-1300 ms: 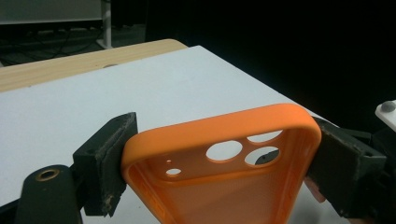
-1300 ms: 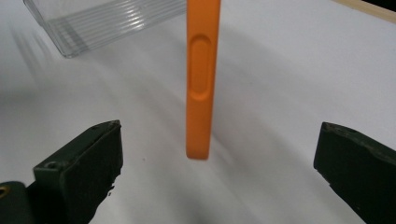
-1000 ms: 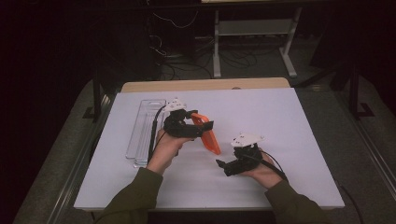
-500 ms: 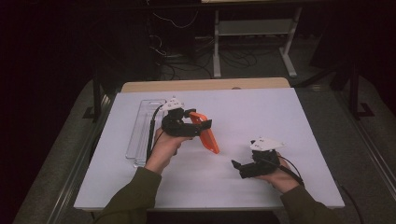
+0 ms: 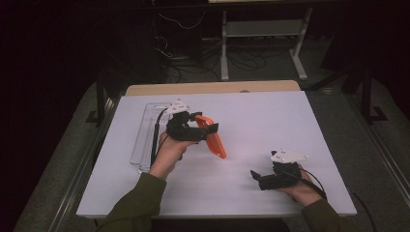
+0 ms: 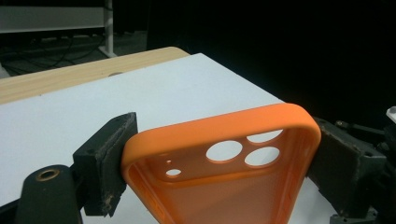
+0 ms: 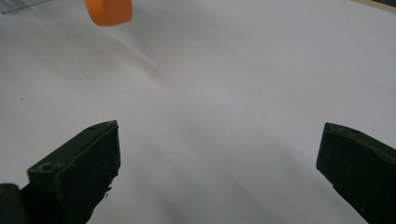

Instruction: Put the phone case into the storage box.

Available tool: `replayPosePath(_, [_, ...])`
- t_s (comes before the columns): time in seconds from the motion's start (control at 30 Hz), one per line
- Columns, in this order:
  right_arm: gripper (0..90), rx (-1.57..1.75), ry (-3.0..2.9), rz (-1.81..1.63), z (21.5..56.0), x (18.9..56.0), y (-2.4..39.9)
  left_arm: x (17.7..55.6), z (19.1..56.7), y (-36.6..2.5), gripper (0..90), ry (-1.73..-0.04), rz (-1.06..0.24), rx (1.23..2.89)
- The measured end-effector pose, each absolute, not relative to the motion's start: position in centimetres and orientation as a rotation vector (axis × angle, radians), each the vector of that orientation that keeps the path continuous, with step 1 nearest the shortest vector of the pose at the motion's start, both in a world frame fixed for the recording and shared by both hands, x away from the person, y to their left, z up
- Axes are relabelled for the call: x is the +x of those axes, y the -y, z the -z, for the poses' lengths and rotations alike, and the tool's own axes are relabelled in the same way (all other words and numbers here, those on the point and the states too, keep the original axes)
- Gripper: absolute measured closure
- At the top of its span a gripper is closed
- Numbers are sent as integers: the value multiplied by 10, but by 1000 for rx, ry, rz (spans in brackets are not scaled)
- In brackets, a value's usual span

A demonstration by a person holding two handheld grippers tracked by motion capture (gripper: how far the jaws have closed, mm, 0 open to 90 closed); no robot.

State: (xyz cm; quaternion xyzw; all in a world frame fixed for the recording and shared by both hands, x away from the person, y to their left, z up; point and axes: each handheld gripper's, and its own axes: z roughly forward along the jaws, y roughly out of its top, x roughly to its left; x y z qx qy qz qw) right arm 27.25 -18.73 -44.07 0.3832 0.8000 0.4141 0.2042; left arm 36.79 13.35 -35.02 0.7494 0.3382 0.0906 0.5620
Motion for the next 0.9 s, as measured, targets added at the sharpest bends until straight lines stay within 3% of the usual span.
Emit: replayPosePath(0.9, [0,1059,-2251,-1175,441,273,185,382,317,-146,151,-773,-345,1777])
